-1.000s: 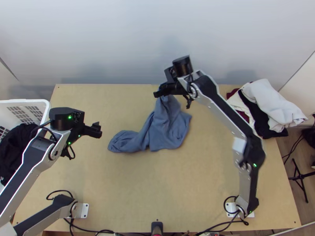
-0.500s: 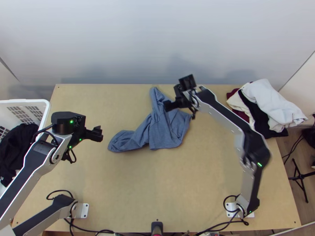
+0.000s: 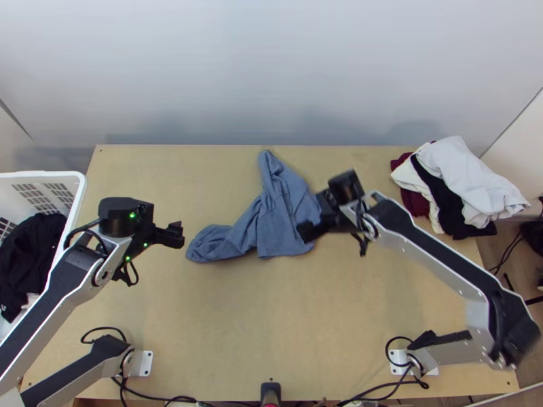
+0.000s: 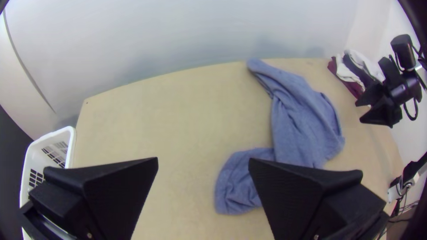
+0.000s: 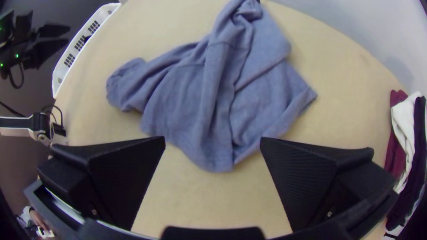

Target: Fold the t-shirt

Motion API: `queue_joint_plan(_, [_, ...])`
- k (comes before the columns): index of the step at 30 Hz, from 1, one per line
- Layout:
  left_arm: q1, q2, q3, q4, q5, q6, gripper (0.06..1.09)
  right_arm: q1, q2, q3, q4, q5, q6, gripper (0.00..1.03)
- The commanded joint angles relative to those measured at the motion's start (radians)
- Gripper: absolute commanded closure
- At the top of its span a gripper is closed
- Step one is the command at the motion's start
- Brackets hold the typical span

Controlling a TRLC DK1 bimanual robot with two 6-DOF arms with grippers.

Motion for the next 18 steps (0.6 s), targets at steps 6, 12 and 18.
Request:
queue_joint_plan(6, [-0.091,-0.013,-0.056,0.012,0.003,-0.055,0.1,0.001,-0.014,-0.218,-0.051,-0.006,0.03,0.09])
queue_joint_plan(12, [-0.085,-0.03,-0.085,0.038,0.001,-0.055,0.1,0.009,0.025,-0.24,0.0,0.002,0.065,0.09])
queue_joint_plan(18, [-0.08,-0.062,-0.097,0.04,0.0,-0.055,0.1,0.001,0.057,-0.164,0.032,0.002,0.105,0.09])
